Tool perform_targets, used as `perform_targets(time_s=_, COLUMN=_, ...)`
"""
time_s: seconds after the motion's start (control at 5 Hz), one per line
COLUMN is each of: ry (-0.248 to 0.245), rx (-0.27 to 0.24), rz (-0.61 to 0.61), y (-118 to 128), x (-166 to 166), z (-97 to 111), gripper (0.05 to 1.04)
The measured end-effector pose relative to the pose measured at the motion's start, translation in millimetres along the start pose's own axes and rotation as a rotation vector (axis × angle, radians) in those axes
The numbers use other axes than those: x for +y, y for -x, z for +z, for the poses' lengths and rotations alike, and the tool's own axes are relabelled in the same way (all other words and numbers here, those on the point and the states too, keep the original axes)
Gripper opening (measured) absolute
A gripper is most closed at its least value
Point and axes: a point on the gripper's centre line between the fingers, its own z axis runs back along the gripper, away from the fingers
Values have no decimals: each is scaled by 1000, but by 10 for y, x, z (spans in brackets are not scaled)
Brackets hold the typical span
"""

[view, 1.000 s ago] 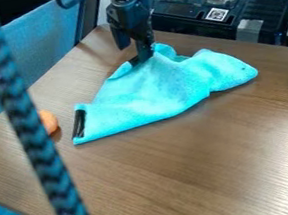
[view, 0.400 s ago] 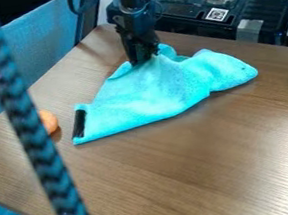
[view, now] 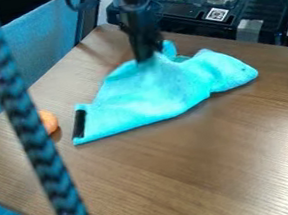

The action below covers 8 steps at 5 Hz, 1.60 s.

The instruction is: Unfold the blue cloth with a red thing on it from top left to bottom right

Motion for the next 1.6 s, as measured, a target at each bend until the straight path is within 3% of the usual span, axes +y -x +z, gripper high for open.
perform_targets(time_s=0.2, ry=6, rx=-69, rz=-33, y=-138, x=-227, z=309, gripper=60)
perform_targets(time_s=0.6, ry=-3, rx=-90, rz=-145, y=-220, x=-827, z=561, gripper=59)
perform_targets(time_s=0.8, ry=-18, rx=-45, rz=-223, y=-95, x=-1134, z=492, gripper=59)
perform_targets(time_s=1.2, ry=-28, rx=-10, rz=-369, y=260, x=-1680, z=489, gripper=59)
perform_targets(time_s=1.6, ry=-23, rx=-5, rz=-403, y=470, x=-1841, z=496, gripper=59)
